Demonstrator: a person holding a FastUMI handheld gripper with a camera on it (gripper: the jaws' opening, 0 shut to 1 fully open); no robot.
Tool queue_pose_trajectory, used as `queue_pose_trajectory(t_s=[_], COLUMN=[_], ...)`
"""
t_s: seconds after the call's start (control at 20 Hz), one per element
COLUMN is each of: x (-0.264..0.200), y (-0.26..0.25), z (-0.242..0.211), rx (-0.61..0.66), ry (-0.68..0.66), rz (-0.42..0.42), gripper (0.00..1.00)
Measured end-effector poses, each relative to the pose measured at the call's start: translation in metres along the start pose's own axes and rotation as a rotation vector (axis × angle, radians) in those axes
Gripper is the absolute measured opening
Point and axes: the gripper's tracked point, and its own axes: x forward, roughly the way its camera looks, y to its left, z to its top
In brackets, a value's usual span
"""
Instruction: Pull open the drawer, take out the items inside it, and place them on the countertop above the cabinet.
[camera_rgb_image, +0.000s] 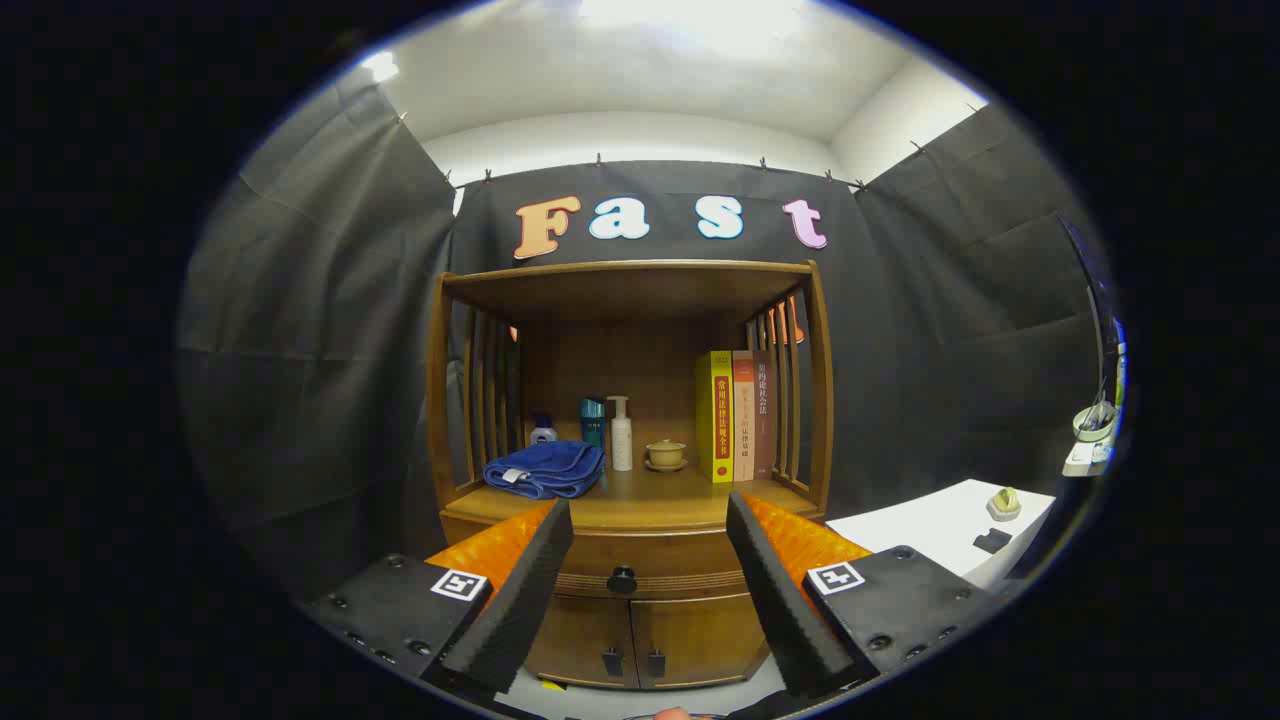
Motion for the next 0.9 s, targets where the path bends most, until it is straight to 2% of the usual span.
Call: queue_pose_trajectory(t_s=[0.9], x=[-0.0034], y=[-0.0016], z=[0.0045], rx=[0.001], ry=[-0.009], rz=[-0.004], gripper=[1.0])
